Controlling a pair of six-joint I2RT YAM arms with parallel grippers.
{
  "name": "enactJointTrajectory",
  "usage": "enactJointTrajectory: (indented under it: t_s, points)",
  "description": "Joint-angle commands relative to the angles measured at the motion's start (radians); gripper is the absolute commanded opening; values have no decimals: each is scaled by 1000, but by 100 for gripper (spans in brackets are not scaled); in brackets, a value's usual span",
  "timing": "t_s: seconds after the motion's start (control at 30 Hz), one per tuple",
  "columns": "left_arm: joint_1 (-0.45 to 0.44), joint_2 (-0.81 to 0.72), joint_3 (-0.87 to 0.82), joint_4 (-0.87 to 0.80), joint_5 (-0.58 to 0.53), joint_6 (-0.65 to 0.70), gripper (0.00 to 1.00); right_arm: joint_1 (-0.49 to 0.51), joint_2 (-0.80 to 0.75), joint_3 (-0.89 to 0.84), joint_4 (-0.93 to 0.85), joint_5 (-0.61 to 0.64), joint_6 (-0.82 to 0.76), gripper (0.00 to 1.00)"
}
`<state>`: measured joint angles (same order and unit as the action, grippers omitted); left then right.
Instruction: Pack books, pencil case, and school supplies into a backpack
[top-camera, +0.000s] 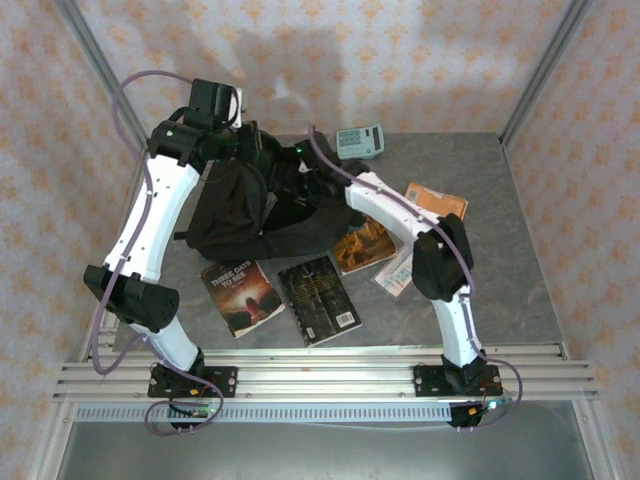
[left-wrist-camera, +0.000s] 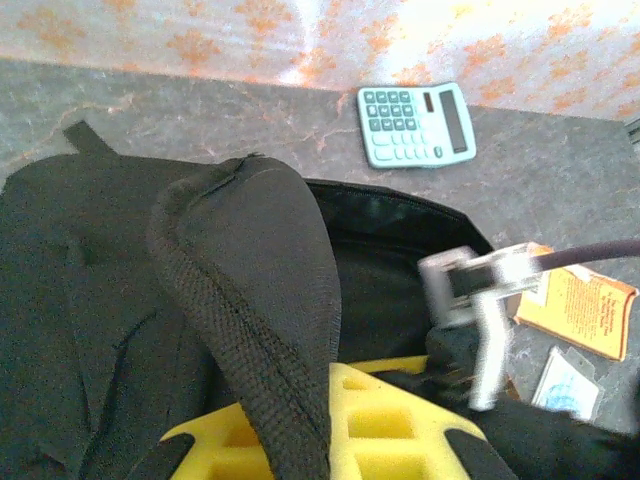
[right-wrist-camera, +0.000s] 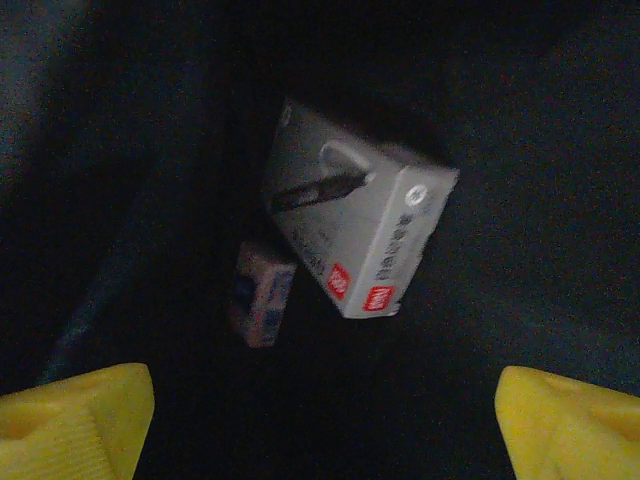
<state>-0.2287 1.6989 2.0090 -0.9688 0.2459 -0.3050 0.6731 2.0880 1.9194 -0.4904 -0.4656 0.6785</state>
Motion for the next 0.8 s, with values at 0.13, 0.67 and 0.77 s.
enactJointTrajectory:
  t_s: [0.13,0.67,0.77]
  points:
    - [6,32,-101,181,40,-73,0,-109,-169,-99,91,145,-111,87]
    - [-46,206,-398,489,293,-313,0,-505,208,214,-13,100,-221,83]
    - [-52,248,-392,483,296,-290,0,-542,314,309,3,45,-217,83]
